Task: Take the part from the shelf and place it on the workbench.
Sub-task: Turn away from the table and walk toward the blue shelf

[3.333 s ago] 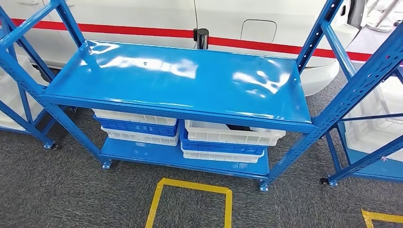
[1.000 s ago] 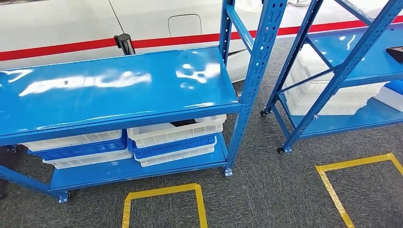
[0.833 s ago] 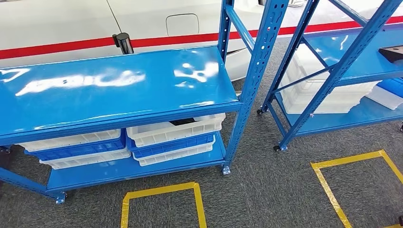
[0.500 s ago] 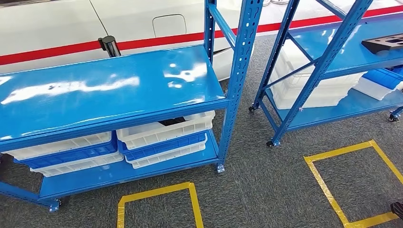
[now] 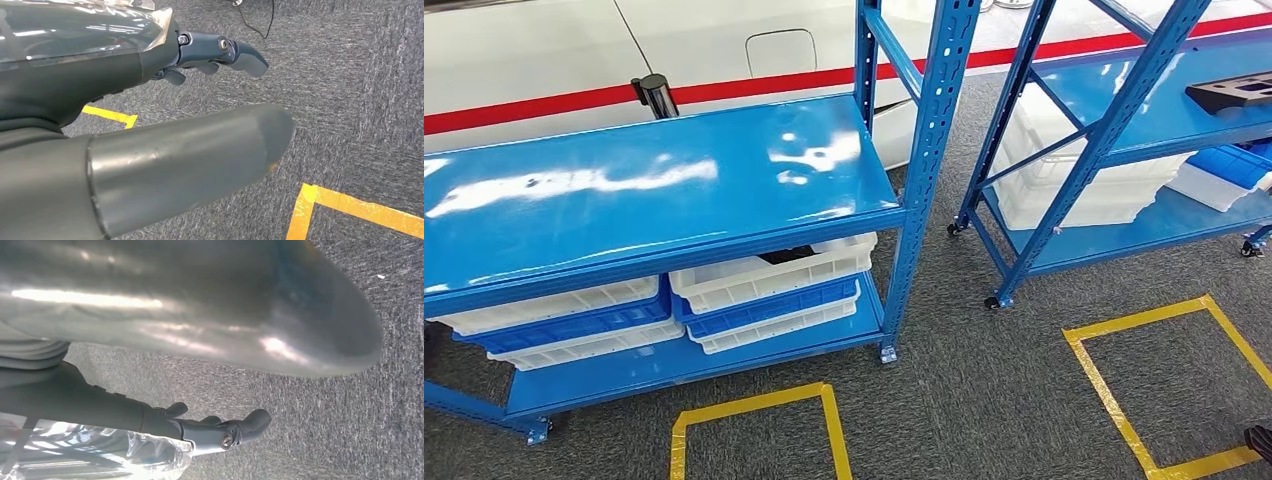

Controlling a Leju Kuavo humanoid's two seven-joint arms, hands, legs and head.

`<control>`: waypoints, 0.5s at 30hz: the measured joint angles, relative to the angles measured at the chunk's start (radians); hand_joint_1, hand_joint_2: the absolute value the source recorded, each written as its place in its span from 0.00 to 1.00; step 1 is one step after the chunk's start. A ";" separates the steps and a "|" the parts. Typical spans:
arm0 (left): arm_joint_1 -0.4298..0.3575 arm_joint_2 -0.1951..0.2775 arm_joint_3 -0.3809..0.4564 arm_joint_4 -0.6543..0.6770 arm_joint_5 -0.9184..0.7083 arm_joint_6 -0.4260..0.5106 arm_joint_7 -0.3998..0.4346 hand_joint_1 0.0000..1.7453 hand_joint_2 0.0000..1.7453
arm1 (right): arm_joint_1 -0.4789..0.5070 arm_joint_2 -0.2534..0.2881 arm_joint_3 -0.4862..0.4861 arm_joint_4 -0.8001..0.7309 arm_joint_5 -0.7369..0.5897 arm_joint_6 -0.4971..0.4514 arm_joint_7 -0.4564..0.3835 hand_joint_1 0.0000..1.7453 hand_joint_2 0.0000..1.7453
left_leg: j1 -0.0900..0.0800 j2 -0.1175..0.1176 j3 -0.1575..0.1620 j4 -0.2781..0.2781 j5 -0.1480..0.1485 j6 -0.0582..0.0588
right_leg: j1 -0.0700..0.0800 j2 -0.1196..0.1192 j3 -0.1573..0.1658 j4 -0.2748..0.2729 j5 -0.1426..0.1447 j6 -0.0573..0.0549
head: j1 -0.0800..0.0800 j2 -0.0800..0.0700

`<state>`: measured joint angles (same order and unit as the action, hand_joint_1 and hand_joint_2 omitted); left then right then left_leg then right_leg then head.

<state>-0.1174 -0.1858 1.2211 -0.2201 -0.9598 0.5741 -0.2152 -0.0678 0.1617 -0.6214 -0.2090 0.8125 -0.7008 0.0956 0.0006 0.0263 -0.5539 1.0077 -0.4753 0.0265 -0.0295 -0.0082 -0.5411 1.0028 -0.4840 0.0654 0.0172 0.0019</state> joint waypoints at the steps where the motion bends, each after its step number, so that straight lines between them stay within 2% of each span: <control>1: 0.000 0.000 0.000 0.000 0.000 0.000 0.000 0.00 0.00 | 0.000 0.000 0.000 0.000 0.000 0.000 0.000 0.00 0.00 | -0.001 0.000 0.000 0.000 0.000 0.000 | 0.000 0.000 0.000 0.000 0.000 0.000 | 0.000 0.000; 15: 0.000 0.000 0.000 0.000 0.000 0.000 -0.001 0.00 0.00 | 0.000 0.000 -0.001 0.000 0.006 0.000 -0.004 0.00 0.00 | -0.008 0.000 0.000 0.001 0.000 0.001 | -0.006 0.000 0.001 -0.002 0.001 0.001 | 0.000 0.000</control>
<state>-0.1174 -0.1854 1.2212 -0.2201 -0.9600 0.5741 -0.2160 -0.0677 0.1617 -0.6224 -0.2090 0.8181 -0.7008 0.0912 -0.0078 0.0261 -0.5543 1.0082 -0.4755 0.0277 -0.0357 -0.0082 -0.5404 1.0005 -0.4831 0.0668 0.0173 0.0019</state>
